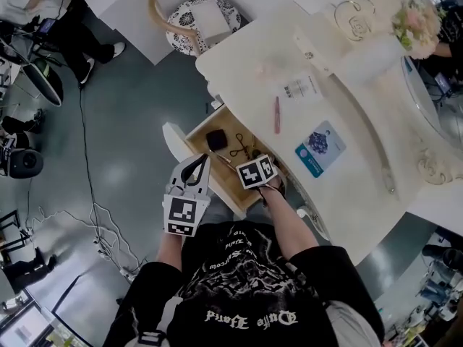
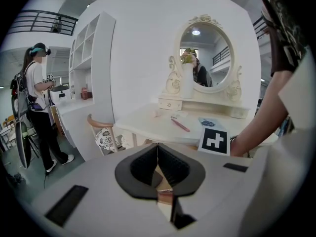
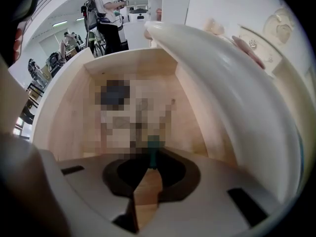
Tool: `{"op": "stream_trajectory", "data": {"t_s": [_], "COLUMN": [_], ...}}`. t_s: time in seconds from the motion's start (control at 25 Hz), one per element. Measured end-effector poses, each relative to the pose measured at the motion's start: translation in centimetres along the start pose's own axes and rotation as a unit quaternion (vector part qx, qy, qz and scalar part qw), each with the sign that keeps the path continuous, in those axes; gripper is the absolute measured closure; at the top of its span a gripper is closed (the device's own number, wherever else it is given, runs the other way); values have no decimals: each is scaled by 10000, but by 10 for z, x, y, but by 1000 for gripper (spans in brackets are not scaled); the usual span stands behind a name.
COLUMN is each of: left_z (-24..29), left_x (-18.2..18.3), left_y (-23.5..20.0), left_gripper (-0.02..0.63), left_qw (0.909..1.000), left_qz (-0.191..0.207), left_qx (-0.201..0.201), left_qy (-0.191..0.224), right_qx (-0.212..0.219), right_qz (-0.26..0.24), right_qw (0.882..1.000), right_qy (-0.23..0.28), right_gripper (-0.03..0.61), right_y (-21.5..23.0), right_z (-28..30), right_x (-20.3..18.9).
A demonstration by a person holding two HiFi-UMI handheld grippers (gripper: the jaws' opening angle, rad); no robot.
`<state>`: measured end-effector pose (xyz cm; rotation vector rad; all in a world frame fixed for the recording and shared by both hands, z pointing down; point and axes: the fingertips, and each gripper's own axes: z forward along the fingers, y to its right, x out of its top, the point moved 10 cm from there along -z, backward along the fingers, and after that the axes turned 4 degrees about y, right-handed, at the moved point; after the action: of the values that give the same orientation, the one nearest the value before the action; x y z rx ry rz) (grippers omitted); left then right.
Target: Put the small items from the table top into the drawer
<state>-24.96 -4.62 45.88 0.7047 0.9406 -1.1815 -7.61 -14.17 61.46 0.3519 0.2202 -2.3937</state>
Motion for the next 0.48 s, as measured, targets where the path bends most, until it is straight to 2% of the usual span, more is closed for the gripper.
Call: {"op": "stream_trajectory", "data": {"t_s": [0.28,0.48], "left_z": [4,7], "left_x": [4,1], "left_y": [-9,-10], "left_gripper": [598,598], "left_qw": [10000,10000], "left_qz": [19,18], "left_qx": [51,36], "left_qy": [-20,-70], "right_qx": [39,198], "right_qz": [100,158], "right_qw": [9999,9996], "right_qy": [27,145], "right_gripper": [508,449], "right_y": [4,3], "right_z": [5,5], "right_x": [2,3]}}
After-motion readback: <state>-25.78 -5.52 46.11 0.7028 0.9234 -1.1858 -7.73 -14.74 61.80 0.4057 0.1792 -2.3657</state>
